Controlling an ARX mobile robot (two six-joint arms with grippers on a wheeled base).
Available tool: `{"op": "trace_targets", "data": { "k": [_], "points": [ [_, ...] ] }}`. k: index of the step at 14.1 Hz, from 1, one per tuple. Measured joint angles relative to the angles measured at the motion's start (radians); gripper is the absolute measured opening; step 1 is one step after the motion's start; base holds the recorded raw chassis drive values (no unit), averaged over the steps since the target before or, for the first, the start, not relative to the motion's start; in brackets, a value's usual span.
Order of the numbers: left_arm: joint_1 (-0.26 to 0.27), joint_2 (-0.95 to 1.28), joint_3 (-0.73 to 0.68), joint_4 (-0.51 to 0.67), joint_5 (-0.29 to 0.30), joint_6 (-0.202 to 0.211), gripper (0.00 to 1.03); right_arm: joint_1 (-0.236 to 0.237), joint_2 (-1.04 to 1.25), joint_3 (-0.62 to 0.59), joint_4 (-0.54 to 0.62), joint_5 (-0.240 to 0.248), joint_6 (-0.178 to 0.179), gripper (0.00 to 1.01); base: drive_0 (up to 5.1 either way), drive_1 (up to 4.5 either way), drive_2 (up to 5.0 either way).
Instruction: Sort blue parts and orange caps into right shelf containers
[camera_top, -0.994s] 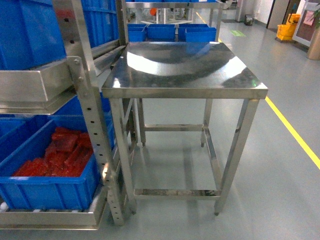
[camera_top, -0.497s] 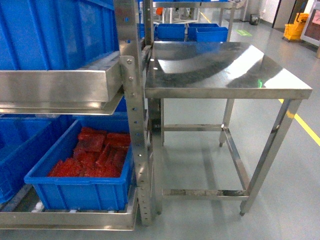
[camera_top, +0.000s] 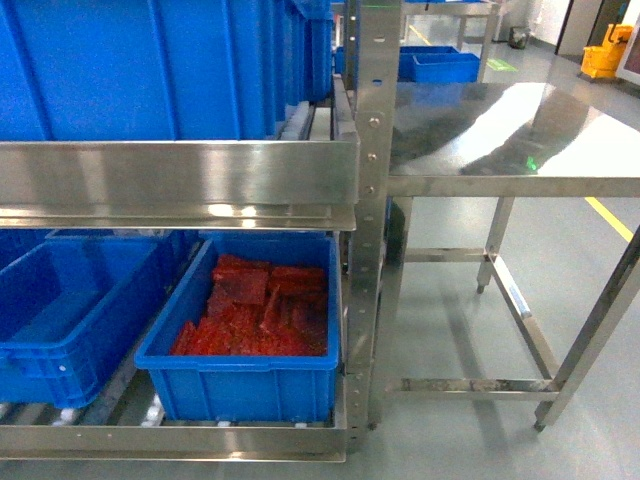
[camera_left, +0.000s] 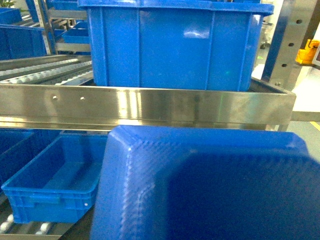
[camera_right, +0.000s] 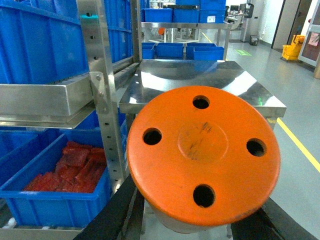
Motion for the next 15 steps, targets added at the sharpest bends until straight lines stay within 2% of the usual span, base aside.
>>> {"op": "trace_targets", "data": {
  "k": [15],
  "points": [
    [0.000,0.000,0.000,0.001,0.000,0.000,0.43,0.000,0.000,0.000,0.002,0.000,0.000,0.42,-5.1,2.27,2.3]
  ]
}}
